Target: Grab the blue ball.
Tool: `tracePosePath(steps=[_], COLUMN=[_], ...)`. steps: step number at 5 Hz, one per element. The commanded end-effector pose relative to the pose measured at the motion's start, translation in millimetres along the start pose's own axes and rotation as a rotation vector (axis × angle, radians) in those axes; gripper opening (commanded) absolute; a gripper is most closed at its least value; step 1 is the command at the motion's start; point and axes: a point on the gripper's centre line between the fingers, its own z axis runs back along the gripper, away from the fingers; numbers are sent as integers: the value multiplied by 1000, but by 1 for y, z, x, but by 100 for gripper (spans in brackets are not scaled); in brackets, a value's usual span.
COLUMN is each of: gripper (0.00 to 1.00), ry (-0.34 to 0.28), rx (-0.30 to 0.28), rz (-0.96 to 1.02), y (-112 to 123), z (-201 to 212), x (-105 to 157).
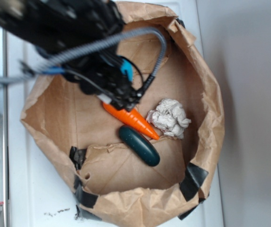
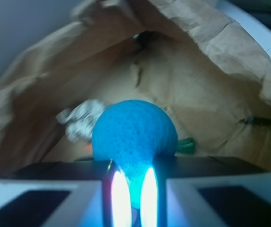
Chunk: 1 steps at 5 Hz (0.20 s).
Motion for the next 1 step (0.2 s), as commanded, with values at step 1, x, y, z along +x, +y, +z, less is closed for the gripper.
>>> tracePosePath(steps=[1], gripper=[0], ry=[-45], rx=[-106], rz=[-110], y=[11], z=[45], x=[13])
